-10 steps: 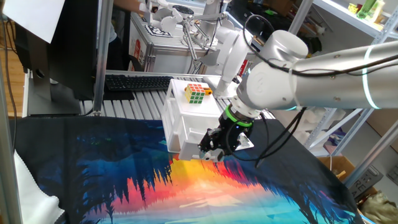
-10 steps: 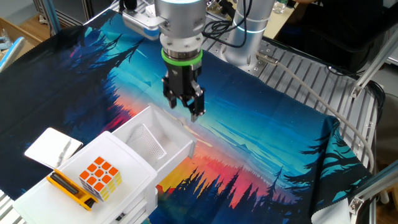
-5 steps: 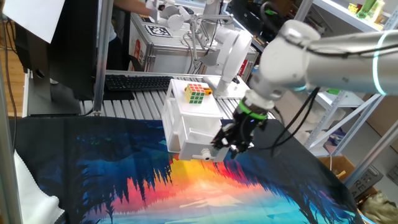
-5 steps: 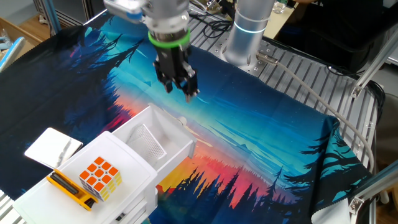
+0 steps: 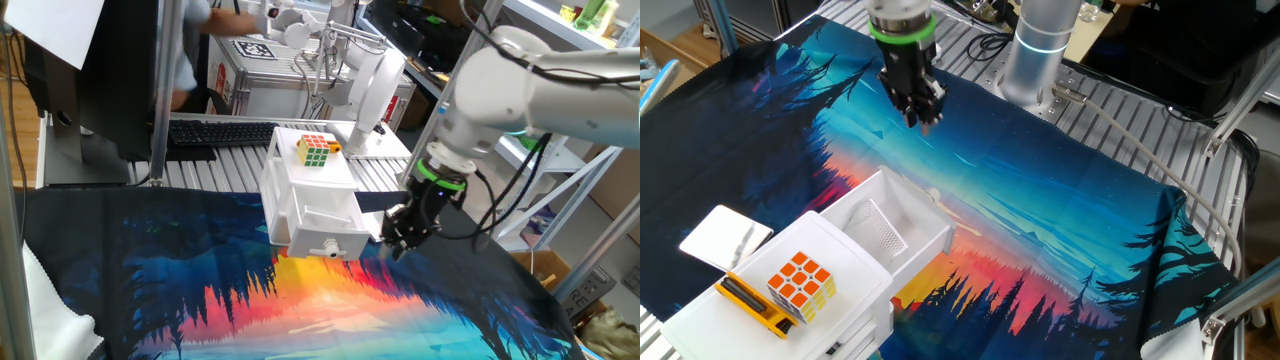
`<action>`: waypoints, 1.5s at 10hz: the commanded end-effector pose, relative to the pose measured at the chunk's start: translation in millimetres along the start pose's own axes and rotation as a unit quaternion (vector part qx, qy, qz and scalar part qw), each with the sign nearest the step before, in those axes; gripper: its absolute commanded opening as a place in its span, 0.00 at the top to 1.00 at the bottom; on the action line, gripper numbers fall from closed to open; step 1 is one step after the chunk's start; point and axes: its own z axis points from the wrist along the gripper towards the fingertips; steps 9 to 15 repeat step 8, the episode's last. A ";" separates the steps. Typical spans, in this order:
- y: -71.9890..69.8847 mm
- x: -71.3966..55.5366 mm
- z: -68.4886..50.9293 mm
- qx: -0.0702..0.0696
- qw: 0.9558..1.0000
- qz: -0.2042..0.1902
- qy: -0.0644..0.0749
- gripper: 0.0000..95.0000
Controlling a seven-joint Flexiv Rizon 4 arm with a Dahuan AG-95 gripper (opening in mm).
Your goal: Grasp the handle and open the drawer
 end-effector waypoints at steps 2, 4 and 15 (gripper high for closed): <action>-0.6 -2.4 0.6 0.105 0.994 0.020 -0.004 1.00; -0.7 -2.8 0.1 0.104 0.994 0.045 0.003 1.00; -1.9 -7.1 1.0 0.102 0.988 0.114 -0.006 1.00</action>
